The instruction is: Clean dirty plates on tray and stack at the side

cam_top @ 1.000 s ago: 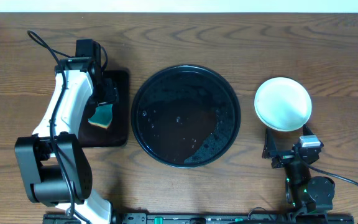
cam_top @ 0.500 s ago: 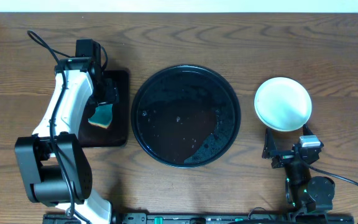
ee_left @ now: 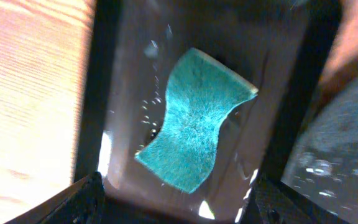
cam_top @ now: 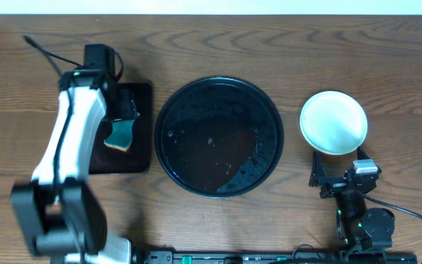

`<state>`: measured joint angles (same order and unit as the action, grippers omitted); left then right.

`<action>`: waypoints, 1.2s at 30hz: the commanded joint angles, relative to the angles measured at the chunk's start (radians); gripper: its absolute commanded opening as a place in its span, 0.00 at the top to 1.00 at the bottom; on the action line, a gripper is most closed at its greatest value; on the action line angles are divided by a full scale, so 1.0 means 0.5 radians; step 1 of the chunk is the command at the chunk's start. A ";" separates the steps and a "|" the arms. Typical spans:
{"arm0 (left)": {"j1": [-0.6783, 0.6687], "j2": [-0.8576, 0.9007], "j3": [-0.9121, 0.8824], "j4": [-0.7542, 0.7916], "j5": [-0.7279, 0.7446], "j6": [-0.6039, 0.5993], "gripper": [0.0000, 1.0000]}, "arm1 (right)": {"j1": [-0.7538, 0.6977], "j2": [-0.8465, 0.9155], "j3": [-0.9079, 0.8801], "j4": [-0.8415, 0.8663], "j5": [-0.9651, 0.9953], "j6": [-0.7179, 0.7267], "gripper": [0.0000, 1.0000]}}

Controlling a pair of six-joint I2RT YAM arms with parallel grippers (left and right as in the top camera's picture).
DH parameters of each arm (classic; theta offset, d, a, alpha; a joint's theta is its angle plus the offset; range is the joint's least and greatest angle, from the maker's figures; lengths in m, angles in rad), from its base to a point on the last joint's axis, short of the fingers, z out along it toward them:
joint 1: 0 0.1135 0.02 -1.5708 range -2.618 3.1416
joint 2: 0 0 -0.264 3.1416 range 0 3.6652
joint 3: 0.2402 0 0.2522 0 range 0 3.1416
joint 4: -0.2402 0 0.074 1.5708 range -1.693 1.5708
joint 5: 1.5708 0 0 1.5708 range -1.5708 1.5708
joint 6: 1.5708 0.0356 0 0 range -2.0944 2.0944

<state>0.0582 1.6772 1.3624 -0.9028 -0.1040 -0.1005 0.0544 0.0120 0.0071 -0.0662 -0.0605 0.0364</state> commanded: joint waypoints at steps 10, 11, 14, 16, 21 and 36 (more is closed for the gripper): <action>0.008 -1.369 -0.655 0.652 0.104 0.005 0.22 | -0.014 -0.013 -0.004 -0.006 -0.016 -0.016 0.01; 0.008 -1.448 -0.734 0.704 0.104 0.005 0.21 | -0.014 -0.013 -0.004 -0.006 -0.016 -0.015 0.01; 0.008 -1.726 -1.041 0.938 0.105 0.005 0.22 | -0.014 -0.013 -0.004 -0.006 -0.016 -0.016 0.01; 0.005 -1.911 -1.256 1.126 0.105 0.004 0.21 | -0.014 -0.013 -0.003 -0.006 -0.015 -0.016 0.01; 0.003 -2.320 -1.769 1.581 0.107 0.005 0.22 | -0.014 -0.013 -0.004 -0.006 -0.016 -0.016 0.01; -0.120 -3.191 -2.667 1.935 0.118 0.203 0.21 | -0.014 -0.013 -0.004 -0.006 -0.016 -0.016 0.01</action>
<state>0.0032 0.1242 0.0639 0.0559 -0.0509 -0.0425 0.0544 0.0120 0.0071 -0.0662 -0.0605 0.0364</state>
